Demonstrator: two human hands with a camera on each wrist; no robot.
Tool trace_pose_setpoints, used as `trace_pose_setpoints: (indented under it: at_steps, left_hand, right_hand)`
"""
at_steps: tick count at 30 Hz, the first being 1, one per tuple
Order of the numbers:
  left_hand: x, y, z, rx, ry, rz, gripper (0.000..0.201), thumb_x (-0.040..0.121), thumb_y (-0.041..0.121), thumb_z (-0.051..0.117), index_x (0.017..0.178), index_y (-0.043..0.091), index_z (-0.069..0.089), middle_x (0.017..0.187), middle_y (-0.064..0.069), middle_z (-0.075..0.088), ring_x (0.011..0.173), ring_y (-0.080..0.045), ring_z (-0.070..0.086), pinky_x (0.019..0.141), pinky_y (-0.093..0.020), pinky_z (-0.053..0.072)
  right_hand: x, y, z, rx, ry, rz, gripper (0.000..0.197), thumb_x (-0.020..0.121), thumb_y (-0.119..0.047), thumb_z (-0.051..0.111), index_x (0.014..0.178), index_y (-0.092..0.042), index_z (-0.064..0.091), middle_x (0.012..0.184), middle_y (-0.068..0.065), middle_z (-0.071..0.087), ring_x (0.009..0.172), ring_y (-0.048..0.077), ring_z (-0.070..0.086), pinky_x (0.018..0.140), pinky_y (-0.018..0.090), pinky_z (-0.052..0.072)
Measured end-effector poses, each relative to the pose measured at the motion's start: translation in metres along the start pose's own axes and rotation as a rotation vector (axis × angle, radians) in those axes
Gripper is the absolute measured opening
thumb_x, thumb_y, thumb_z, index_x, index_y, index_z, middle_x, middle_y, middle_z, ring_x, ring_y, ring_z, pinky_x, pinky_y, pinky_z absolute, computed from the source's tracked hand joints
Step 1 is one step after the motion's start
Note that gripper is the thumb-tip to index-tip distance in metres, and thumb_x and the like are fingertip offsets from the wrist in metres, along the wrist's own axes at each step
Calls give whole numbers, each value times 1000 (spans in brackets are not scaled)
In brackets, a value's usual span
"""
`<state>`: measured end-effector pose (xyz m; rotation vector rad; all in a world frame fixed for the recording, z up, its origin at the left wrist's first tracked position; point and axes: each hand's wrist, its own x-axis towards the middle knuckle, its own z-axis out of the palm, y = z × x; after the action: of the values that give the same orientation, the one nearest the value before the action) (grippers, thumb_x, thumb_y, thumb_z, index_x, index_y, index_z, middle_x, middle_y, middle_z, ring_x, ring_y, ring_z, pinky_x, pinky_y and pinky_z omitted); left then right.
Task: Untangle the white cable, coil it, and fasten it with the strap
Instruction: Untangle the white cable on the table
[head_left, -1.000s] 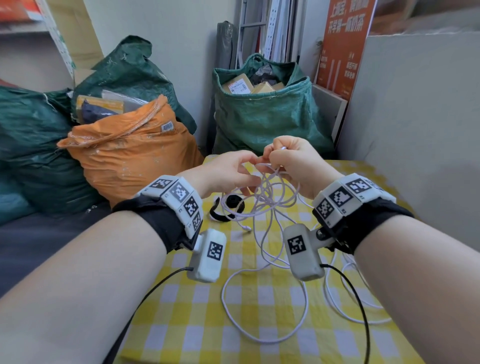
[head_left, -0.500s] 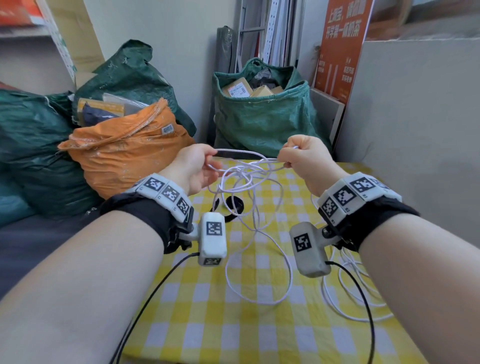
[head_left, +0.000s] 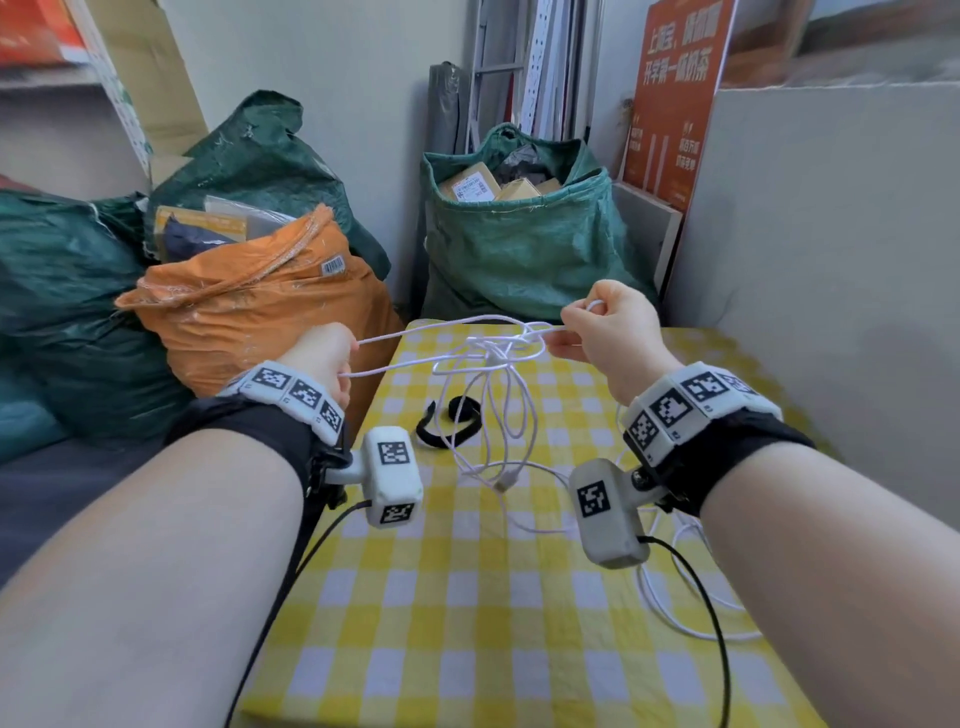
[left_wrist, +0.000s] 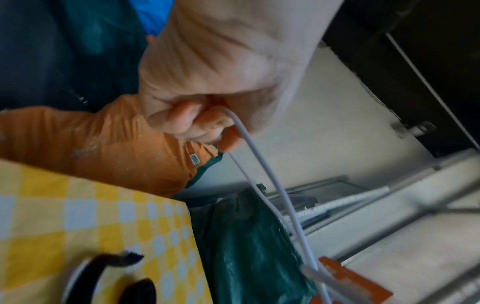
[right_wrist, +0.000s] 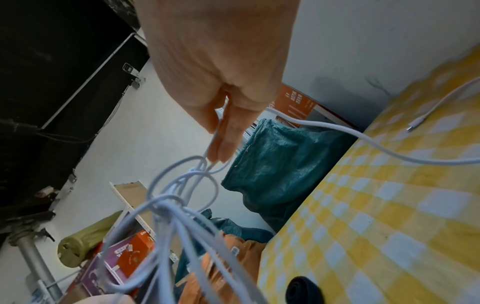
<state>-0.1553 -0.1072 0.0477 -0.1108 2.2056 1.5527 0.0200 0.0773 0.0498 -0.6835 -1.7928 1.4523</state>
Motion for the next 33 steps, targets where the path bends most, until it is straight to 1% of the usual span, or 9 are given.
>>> trace_pose_setpoints:
  at_steps: [2, 4, 6, 8, 11, 15, 18, 25, 33]
  left_hand:
    - [-9, 2, 5, 161, -8, 24, 6, 89, 13, 46, 85, 8, 45, 65, -5, 33, 51, -17, 26, 47, -24, 24]
    - [-14, 6, 12, 332, -31, 102, 30, 86, 14, 52, 115, 7, 45, 88, -15, 50, 67, -25, 46, 56, -28, 39]
    - [-14, 10, 20, 558, -2, 276, 64, 80, 15, 61, 138, 14, 34, 130, -20, 40, 109, -34, 48, 86, -41, 48]
    - [-22, 14, 30, 636, 38, 546, 70, 76, 13, 64, 140, 23, 38, 138, -16, 34, 125, -32, 40, 102, -37, 38]
    - [-43, 20, 44, 610, -135, 940, 37, 75, 3, 63, 107, 19, 66, 106, -5, 61, 93, -16, 57, 80, -22, 42]
    - [-54, 17, 57, 795, -424, 948, 28, 71, 4, 68, 88, 27, 67, 95, 9, 62, 90, -7, 56, 77, -18, 41]
    - [-50, 10, 64, 969, -424, 980, 35, 67, 20, 72, 98, 33, 64, 105, 15, 59, 103, -9, 55, 89, -27, 41]
    - [-51, 3, 70, 929, -470, 1052, 3, 84, 26, 67, 85, 23, 67, 91, 4, 66, 89, -16, 59, 74, -30, 45]
    - [-53, 2, 76, 879, -371, 1064, 22, 88, 27, 61, 79, 8, 64, 69, -4, 58, 67, -21, 50, 55, -23, 35]
  right_hand:
    - [0, 0, 2, 39, -62, -18, 38, 88, 5, 47, 65, -17, 27, 69, 2, 36, 63, 24, 70, 69, 36, 60]
    - [-1, -3, 4, 35, -123, -28, 37, 88, 4, 50, 65, -16, 29, 71, 4, 40, 67, 22, 70, 72, 36, 60]
    - [-2, -4, 6, 15, -153, -29, 36, 88, 4, 51, 65, -15, 30, 74, 6, 45, 71, 23, 70, 72, 34, 60]
    - [-4, -4, 7, 18, -149, -15, 36, 88, 3, 51, 64, -14, 31, 72, 7, 47, 72, 24, 70, 72, 34, 60]
    - [-5, -3, 7, 51, -128, 13, 36, 88, 3, 51, 64, -14, 30, 70, 7, 48, 73, 25, 71, 73, 38, 60]
    - [-3, 0, 3, 68, -96, 27, 36, 87, 4, 50, 64, -15, 29, 69, 5, 45, 70, 25, 70, 71, 36, 60]
    - [-2, 3, 0, 107, -96, 44, 35, 87, 5, 50, 66, -15, 30, 69, 5, 43, 71, 28, 69, 65, 34, 60]
    - [-5, 0, -5, 54, -109, 91, 31, 89, -6, 53, 69, -17, 31, 89, 11, 52, 77, 24, 71, 69, 41, 61]
    - [-14, 0, -2, -128, -190, 99, 48, 71, -11, 79, 73, -18, 32, 81, 6, 56, 61, 16, 59, 52, 29, 55]
